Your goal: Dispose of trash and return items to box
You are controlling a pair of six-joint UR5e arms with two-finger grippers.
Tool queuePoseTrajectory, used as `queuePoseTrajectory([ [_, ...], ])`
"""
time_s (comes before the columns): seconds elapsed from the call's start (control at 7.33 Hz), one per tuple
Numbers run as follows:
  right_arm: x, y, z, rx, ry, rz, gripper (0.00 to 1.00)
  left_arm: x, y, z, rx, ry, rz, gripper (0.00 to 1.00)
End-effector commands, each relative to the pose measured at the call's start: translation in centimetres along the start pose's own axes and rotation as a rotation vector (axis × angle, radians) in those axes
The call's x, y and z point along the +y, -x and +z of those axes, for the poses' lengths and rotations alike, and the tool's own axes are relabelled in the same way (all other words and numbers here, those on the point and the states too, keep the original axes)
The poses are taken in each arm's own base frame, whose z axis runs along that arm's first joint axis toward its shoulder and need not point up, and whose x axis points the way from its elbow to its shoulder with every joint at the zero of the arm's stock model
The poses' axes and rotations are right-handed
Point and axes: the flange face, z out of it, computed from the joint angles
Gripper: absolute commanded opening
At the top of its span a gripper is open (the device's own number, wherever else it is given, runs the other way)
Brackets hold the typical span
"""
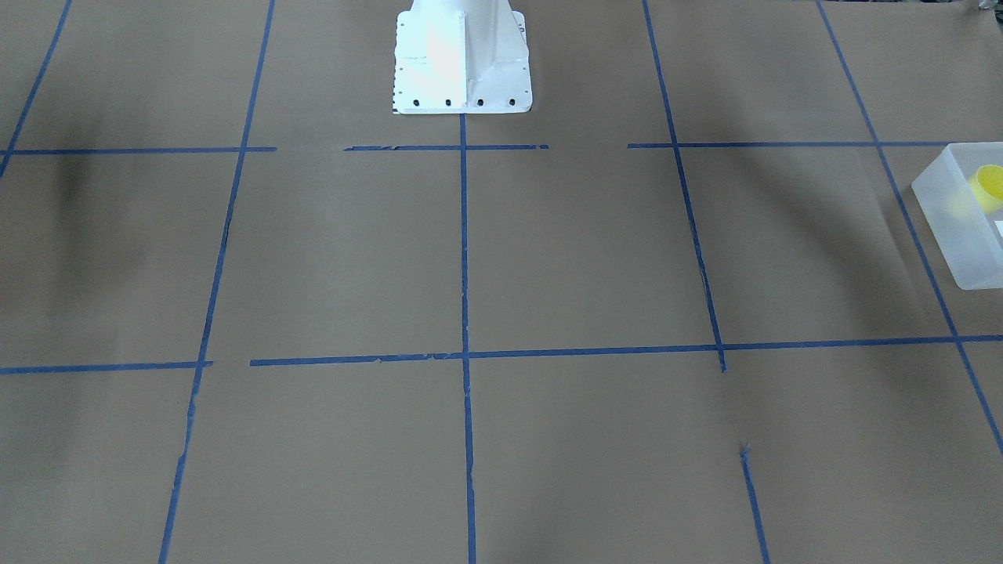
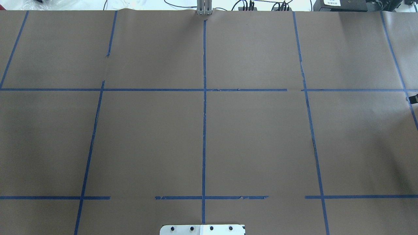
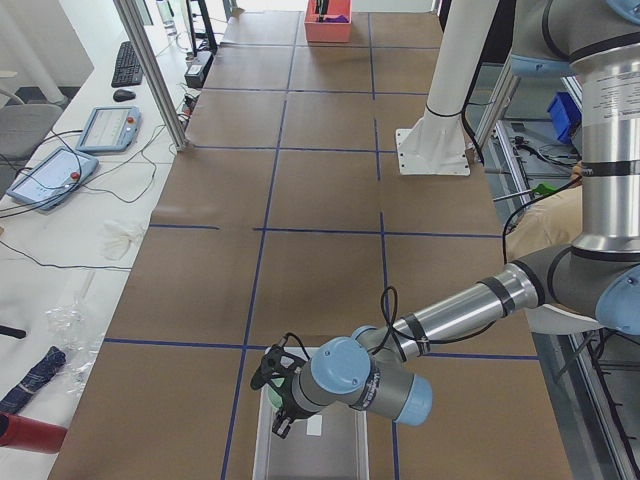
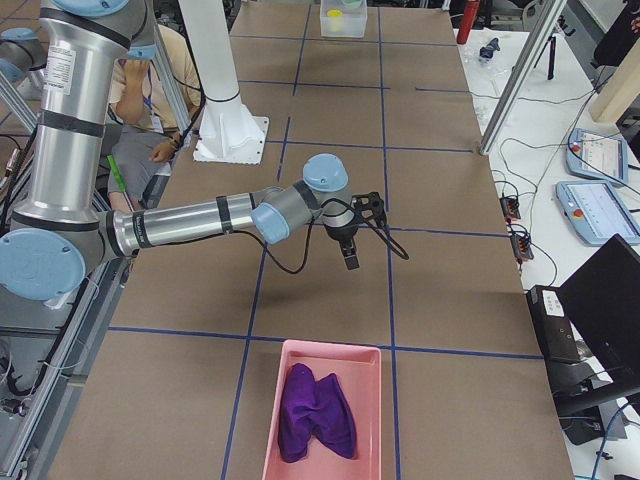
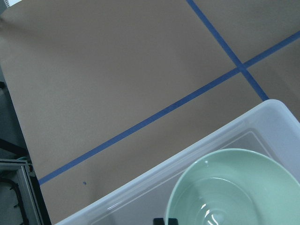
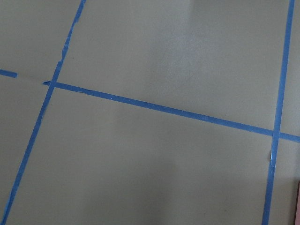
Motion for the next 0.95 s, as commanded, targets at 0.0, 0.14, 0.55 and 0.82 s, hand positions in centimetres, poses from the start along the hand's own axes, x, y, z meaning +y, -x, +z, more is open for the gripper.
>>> queuePoseTrajectory([
  [0.0, 0.0, 0.0, 0.1, 0.004, -0.001, -0.002, 1.0, 0.2, -1.7, 2.1, 0.012, 0.02, -0.006, 0.06],
  [0.14, 0.0, -0.1, 0.1, 0.006, -0.002, -0.002, 1.0, 0.3, -1.9, 2.2, 0.014, 0.02, 0.002, 0.42],
  [0.55, -0.1, 0.0, 0.1, 0.006, -0.002, -0.003, 1.0, 0.3, -2.5, 2.1, 0.016, 0.001, 0.021, 0.64],
  [0.82, -0.3, 0.1, 0.1, 0.009, -0.005, 0.057, 1.0, -4.9, -6.0, -0.2, 0.036, -0.018, -0.001, 0.67],
])
